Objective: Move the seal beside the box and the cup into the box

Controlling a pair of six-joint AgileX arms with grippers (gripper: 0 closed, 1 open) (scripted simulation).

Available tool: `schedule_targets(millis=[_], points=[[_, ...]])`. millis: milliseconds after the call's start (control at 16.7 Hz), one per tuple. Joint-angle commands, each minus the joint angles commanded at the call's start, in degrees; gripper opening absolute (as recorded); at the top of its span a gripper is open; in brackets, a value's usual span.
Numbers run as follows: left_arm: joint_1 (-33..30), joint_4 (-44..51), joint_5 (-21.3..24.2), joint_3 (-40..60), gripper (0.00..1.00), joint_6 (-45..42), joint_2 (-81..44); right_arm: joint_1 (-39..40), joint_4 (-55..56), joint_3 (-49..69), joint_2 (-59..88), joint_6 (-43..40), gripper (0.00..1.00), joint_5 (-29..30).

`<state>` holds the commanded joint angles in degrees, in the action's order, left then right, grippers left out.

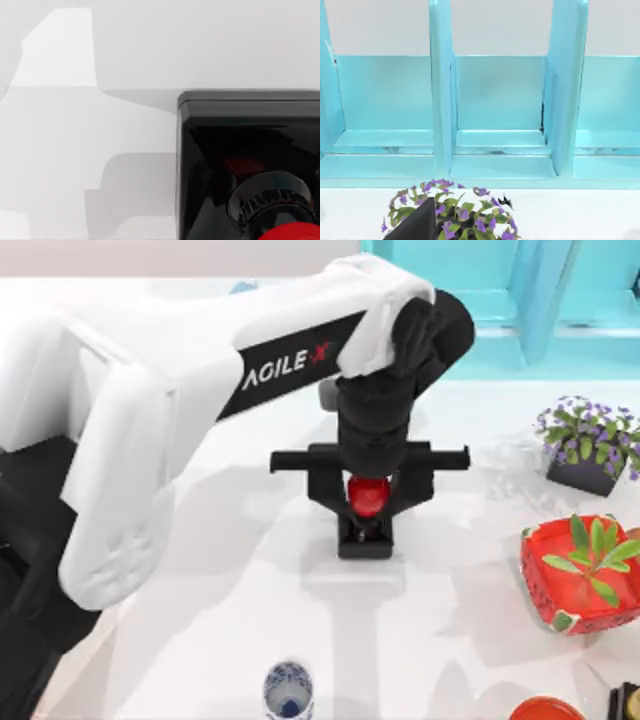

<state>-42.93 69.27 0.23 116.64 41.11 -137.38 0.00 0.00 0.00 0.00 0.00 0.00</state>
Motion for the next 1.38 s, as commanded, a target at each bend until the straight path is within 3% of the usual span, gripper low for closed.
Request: schedule_targets(millis=[180,240,780,1380], points=[[0.00,0.00,0.00,0.00,0.02,0.00,0.00,0.00,0.00,0.00,0.00,0.00,1.00,0.00],[0.00,0.00,0.00,0.00,0.00,0.00,0.00,0.00,0.00,0.00,0.00,0.00,1.00,0.00],[0.23,0.17,-0.01,-0.06,0.00,-0.20,0.13,0.00,0.00,0.00,0.00,0.00,1.00,0.00],[10.58,11.69,-0.17,-5.04,0.00,-10.38,16.71,0.00,0.00,0.00,0.00,0.00,1.00,0.00]])
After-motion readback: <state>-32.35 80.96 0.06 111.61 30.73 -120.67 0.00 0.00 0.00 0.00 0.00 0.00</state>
